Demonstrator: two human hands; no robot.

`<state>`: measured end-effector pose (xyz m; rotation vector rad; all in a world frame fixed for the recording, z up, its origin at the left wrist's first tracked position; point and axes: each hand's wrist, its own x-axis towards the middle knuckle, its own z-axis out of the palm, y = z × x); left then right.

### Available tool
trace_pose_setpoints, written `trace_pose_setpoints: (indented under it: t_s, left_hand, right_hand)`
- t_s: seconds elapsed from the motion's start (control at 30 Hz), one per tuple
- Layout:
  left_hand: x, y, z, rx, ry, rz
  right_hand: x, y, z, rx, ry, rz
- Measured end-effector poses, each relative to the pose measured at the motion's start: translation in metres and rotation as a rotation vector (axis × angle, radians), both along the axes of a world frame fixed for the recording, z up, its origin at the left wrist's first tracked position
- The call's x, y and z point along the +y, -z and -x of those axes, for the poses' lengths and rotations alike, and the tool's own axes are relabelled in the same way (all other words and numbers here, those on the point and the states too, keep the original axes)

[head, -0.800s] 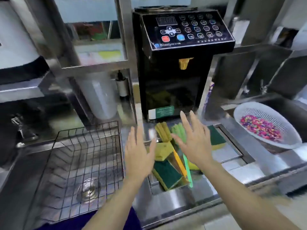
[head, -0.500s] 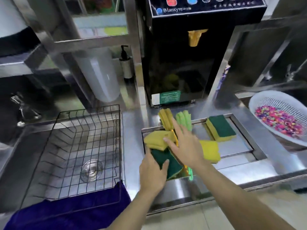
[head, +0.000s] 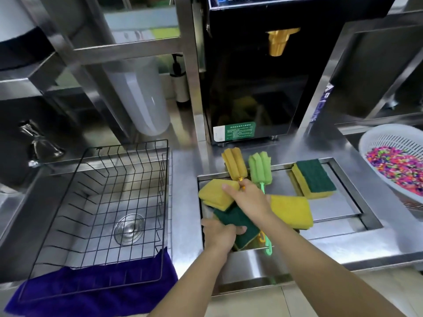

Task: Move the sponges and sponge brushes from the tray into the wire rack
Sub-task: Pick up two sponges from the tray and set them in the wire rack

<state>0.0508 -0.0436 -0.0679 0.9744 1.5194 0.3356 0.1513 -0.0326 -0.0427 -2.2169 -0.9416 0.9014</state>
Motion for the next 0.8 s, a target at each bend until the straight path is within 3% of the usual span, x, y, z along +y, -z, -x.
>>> trace_pose_setpoints:
  t_s: [0.07,0.2,0.37,0.57,0.8]
  left_hand:
    - [0.001,-0.001,0.001,-0.098,-0.033,0.074]
    - [0.003,-0.005,0.004,-0.291,-0.11,0.174]
    - [0.012,-0.009,0.01,-0.407,-0.206,0.232]
    - [0.035,-0.034,0.02,-0.507,-0.375,0.094]
    - [0.057,-0.057,0.04,-0.518,-0.373,-0.126]
  right_hand:
    - [0.004,0.0,0.0,0.092,0.03,-0.013]
    - [0.004,-0.012,-0.002,0.541,0.14,-0.192]
    - [0.002,-0.016,-0.018,0.744,0.171,-0.309]
    - [0.004,-0.023,-0.033,0.766,0.208,-0.436]
    - [0.01,-0.024,-0.011,0.465,-0.04,-0.333]
